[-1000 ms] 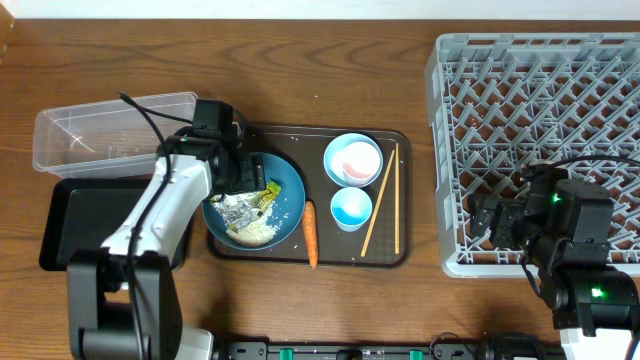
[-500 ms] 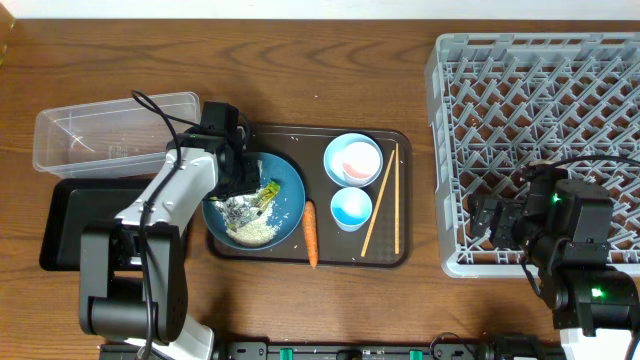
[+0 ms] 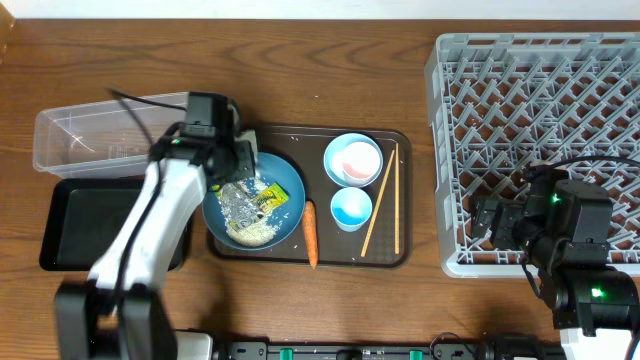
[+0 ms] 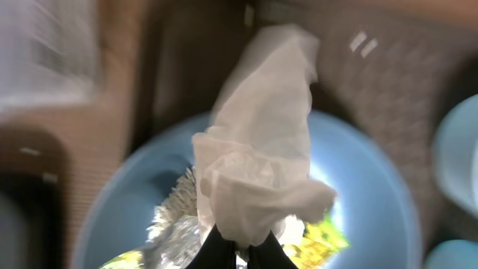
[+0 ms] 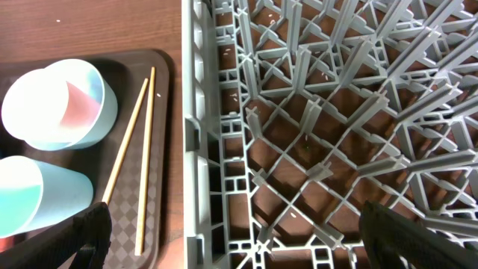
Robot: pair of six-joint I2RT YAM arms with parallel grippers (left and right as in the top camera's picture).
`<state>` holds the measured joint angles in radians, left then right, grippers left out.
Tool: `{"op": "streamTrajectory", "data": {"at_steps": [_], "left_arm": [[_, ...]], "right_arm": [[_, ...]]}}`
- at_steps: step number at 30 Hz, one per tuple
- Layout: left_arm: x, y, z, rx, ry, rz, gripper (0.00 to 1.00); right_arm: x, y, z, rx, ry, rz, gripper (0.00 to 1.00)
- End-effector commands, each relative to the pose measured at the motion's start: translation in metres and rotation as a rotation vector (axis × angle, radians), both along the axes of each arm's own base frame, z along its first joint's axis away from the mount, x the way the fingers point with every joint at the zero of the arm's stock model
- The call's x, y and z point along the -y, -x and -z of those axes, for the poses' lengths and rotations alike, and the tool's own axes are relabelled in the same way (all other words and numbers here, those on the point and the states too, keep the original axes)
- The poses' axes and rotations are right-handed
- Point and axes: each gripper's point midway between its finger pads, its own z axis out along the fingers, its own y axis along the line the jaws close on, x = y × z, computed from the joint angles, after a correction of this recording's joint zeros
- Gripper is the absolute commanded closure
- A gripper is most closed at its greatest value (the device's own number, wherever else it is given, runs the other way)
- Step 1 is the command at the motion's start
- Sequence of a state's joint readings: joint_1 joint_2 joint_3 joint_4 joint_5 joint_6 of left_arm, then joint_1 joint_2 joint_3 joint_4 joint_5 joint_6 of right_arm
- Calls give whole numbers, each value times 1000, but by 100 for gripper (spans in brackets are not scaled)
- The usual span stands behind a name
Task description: Sort waste into correct bins and load items into the dishwasher rack
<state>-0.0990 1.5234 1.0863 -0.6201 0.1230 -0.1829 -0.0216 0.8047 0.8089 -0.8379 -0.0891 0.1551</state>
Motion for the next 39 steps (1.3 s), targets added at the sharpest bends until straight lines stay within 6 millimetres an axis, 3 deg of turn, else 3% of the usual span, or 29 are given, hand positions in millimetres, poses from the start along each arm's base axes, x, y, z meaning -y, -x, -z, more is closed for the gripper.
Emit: {"op": "streamTrajectory", "data": {"at_steps": [1,7,9,12,17,20,25,27,31,35,39], "left_arm": [[-21,-9,-46,146,-93,-60,94],[-65,-26,-96,354,-283,-218,94],[-76,-34,-105,403,-303,-257,94],[-94,-46,-104,425,-307,-309,94],[-132,-56,-81,385,-327,-395,93],[-140,-60,-65,351,-294,-398,58],[-130,-60,-69,361,-218,-359,48],[-115,-53,-74,355,-167,-317,47],[-75,-13,-74,238,-35,-226,47],[-51,39,-54,21,41,-250,47],[-31,69,-30,-139,71,-211,47]], "right_arm": [[-1,-2,-8,19,15,-10,1],[-1,-2,-8,18,15,-10,1],[-1,-1,-7,15,15,-11,1],[-1,-1,-7,12,15,-11,1],[-1,-1,-6,11,15,-11,1],[-1,-1,-7,12,15,-11,1],[-2,0,-6,8,15,-11,1],[-1,0,-6,6,15,-11,1],[-1,0,-5,5,15,-11,1],[-1,1,-5,5,15,-11,1],[-1,1,-5,5,15,-11,1]]}}
